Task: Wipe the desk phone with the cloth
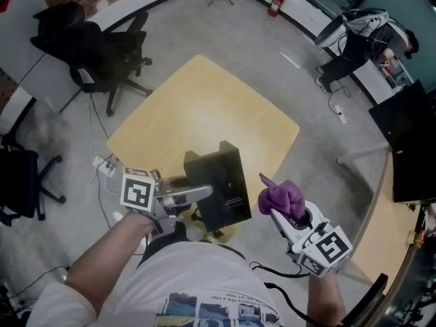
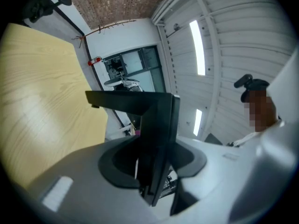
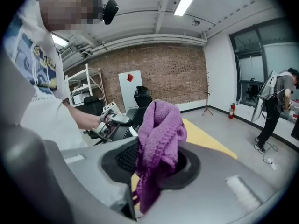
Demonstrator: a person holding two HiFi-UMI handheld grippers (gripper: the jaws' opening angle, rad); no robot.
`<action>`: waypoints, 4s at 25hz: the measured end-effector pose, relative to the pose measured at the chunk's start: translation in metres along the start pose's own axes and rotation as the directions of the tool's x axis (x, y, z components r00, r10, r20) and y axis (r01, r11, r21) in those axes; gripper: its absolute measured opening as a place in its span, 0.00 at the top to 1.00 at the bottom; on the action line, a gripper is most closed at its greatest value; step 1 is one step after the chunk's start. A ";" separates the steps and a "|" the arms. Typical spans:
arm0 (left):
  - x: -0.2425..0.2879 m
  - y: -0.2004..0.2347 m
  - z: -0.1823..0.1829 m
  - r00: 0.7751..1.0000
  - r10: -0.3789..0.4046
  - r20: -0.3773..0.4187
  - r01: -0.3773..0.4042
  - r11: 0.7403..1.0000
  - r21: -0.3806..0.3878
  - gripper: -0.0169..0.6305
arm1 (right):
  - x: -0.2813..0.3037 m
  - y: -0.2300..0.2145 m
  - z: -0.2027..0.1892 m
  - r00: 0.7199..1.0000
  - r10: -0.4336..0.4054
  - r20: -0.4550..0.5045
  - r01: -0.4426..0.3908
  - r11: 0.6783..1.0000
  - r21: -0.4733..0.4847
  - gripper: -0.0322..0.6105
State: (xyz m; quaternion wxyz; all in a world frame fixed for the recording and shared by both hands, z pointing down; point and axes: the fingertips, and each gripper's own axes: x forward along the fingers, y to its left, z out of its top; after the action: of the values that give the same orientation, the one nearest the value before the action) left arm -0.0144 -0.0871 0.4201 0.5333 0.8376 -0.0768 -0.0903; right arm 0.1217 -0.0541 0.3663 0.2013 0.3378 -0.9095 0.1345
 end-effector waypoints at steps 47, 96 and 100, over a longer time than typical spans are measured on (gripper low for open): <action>0.056 -0.030 -0.051 0.974 -0.074 -0.216 0.075 0.997 -0.002 0.68 | 0.090 0.041 0.083 0.649 0.715 -0.259 -0.756 0.643 -0.122 0.79; 0.009 -0.026 0.018 0.991 -0.134 -0.022 0.134 0.991 -0.017 0.69 | 0.050 0.013 -0.020 0.867 0.497 -0.034 -0.489 0.863 0.128 0.79; 0.013 -0.022 0.027 0.994 -0.110 0.019 0.110 0.994 -0.013 0.69 | 0.037 0.017 -0.043 0.867 0.497 -0.046 -0.485 0.861 0.151 0.79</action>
State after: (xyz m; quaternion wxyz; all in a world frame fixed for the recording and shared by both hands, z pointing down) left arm -0.0076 -0.1044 0.3882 0.5326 0.8360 -0.0346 -0.1279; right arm 0.0964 -0.0459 0.4196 0.1751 0.1018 -0.9451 0.2563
